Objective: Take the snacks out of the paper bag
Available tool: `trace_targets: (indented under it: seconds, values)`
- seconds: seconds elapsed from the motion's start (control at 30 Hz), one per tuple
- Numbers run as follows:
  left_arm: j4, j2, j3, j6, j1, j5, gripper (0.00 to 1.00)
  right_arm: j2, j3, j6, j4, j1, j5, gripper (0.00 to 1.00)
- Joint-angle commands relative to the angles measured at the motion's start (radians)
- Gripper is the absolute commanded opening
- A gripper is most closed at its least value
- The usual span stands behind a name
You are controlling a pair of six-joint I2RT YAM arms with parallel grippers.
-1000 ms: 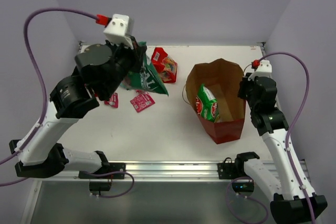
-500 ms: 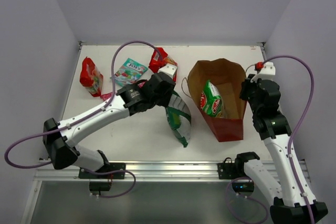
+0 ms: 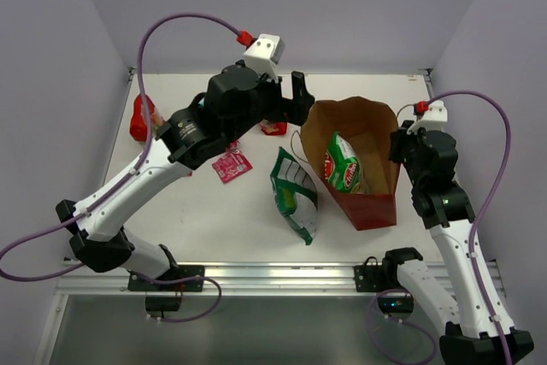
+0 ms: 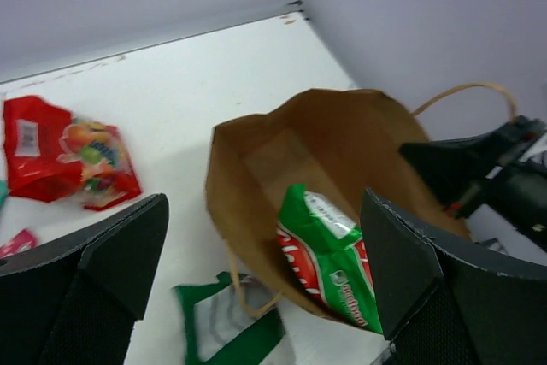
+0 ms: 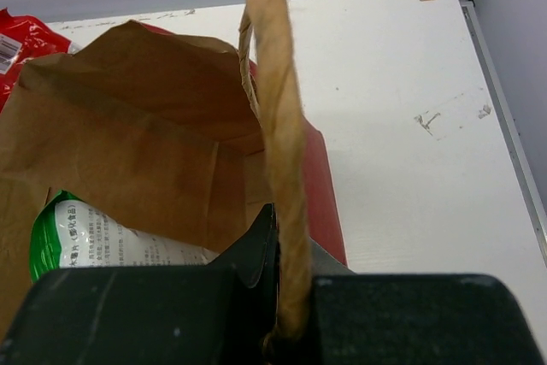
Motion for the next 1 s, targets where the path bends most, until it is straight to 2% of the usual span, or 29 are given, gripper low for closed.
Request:
trace_targets:
  seconds: [0.0, 0.2, 0.47, 0.57, 0.67, 0.77, 0.93, 0.97]
  values:
    - [0.03, 0.08, 0.061, -0.04, -0.027, 0.162, 0.99, -0.016, 0.007, -0.01, 0.074, -0.004, -0.012, 0.0]
    - [0.031, 0.237, 0.088, -0.089, -0.067, 0.275, 0.97, -0.021, 0.007, -0.013, 0.069, -0.004, -0.013, 0.0]
    - [0.019, 0.343, 0.036, -0.122, -0.073, 0.259, 0.96, -0.022, -0.001, -0.012, 0.068, -0.004, -0.016, 0.0]
    - [0.031, 0.382, 0.035, -0.135, -0.075, 0.292, 0.93, -0.016, -0.002, -0.009, 0.069, -0.004, -0.02, 0.0]
    - [0.065, 0.415, 0.035, -0.146, -0.076, 0.312, 0.8, -0.015, -0.004, -0.007, 0.069, -0.004, -0.023, 0.0]
    - [0.086, 0.45, 0.036, -0.154, -0.076, 0.312, 0.74, -0.015, -0.007, -0.004, 0.071, -0.006, -0.026, 0.0]
    - [0.108, 0.476, 0.035, -0.154, -0.075, 0.289, 0.57, -0.015, -0.01, -0.002, 0.069, -0.004, -0.034, 0.0]
    - [0.108, 0.476, 0.035, -0.152, -0.075, 0.282, 0.49, -0.015, -0.01, -0.002, 0.069, -0.004, -0.034, 0.0]
